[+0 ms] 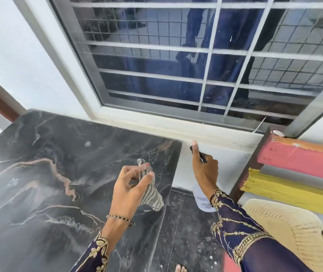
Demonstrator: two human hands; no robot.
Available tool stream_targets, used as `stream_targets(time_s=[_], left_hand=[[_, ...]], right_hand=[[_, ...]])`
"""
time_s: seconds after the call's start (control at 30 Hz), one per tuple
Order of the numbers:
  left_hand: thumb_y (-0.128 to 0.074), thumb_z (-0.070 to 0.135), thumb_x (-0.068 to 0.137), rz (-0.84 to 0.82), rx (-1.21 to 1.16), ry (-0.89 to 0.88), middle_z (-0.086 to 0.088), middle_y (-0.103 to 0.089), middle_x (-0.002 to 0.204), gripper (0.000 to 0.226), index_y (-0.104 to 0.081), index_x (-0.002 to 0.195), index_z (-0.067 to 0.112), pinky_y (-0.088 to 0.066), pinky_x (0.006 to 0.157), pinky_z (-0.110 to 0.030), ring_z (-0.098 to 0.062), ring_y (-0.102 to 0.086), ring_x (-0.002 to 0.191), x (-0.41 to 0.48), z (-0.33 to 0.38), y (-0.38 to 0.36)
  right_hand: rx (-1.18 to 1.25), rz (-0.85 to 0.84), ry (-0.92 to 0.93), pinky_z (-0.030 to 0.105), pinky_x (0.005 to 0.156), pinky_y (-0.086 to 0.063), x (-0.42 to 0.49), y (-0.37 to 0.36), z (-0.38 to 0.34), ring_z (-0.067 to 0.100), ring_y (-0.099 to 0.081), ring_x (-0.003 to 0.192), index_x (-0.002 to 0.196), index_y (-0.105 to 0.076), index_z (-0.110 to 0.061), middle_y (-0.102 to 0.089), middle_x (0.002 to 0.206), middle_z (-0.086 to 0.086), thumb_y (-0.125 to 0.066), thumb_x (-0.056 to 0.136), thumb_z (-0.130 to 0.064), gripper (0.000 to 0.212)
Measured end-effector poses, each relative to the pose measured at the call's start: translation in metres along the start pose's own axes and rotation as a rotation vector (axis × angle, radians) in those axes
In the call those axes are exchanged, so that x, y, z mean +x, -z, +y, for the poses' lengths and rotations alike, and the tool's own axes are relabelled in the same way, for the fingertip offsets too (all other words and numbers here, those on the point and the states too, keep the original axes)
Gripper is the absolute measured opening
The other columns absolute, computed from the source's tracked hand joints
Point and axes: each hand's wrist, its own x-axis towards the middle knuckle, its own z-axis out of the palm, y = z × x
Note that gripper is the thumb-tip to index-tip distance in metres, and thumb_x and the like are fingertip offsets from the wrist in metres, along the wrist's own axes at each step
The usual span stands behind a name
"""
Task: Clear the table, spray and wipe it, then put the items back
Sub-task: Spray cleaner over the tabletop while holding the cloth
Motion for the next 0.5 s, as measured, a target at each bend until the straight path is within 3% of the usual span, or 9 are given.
stream_targets(time_s=[0.13,0.23,0.27,0.33,0.4,0.5], left_hand=[[-0.073,0.024,0.083,-0.107,0.066,-0.040,0.004,-0.058,0.101,0.018,-0.074,0.101,0.025,-0.050,0.074,-0.020,-0.017,-0.062,0.088,-0.002,0.001,-0.033],[-0.072,0.019,0.085,-0.199,0.089,-0.071,0.001,-0.058,0.102,0.018,-0.074,0.102,0.022,-0.047,0.068,-0.011,-0.014,-0.061,0.084,-0.005,-0.001,-0.064],[-0.071,0.017,0.085,-0.224,0.102,-0.085,-0.001,-0.057,0.102,0.018,-0.073,0.102,0.021,-0.047,0.067,-0.010,-0.014,-0.061,0.084,-0.006,-0.002,-0.074],[-0.070,0.013,0.086,-0.295,0.115,-0.100,-0.003,-0.056,0.103,0.019,-0.073,0.104,0.018,-0.050,0.070,-0.012,-0.015,-0.061,0.085,-0.008,-0.005,-0.094],[-0.069,0.010,0.086,-0.358,0.163,-0.124,-0.002,-0.057,0.104,0.021,-0.073,0.106,0.017,-0.050,0.071,-0.013,-0.014,-0.062,0.085,-0.011,-0.011,-0.114],[-0.069,0.010,0.086,-0.420,0.256,-0.174,-0.002,-0.058,0.102,0.023,-0.073,0.108,0.015,-0.048,0.071,-0.009,-0.008,-0.060,0.081,-0.017,-0.021,-0.137]], right_hand=[[0.087,0.055,0.007,0.031,0.060,-0.049,-0.002,0.034,0.019,0.020,-0.066,0.064,0.064,-0.068,-0.017,-0.067,0.057,0.001,-0.036,0.082,-0.092,0.084],[0.125,0.147,0.002,0.020,0.072,-0.046,-0.001,0.067,0.037,0.016,-0.065,0.060,0.072,-0.069,-0.017,-0.066,0.056,0.002,-0.040,0.083,-0.090,0.078],[0.157,0.167,0.006,0.025,0.075,-0.048,-0.001,0.077,0.043,0.018,-0.065,0.059,0.073,-0.067,-0.015,-0.065,0.057,0.005,-0.045,0.084,-0.088,0.077],[0.206,0.227,-0.004,0.039,0.063,-0.047,-0.001,0.099,0.059,0.021,-0.056,0.052,0.068,-0.061,-0.010,-0.059,0.055,0.010,-0.053,0.083,-0.084,0.076],[0.219,0.265,-0.004,0.036,0.055,-0.038,-0.002,0.122,0.078,0.013,-0.044,0.047,0.062,-0.057,-0.013,-0.047,0.048,0.003,-0.058,0.083,-0.081,0.071],[0.167,0.271,0.038,0.031,0.054,-0.029,-0.007,0.150,0.107,0.009,-0.034,0.050,0.058,-0.045,-0.028,-0.038,0.049,-0.010,-0.061,0.089,-0.071,0.055]])
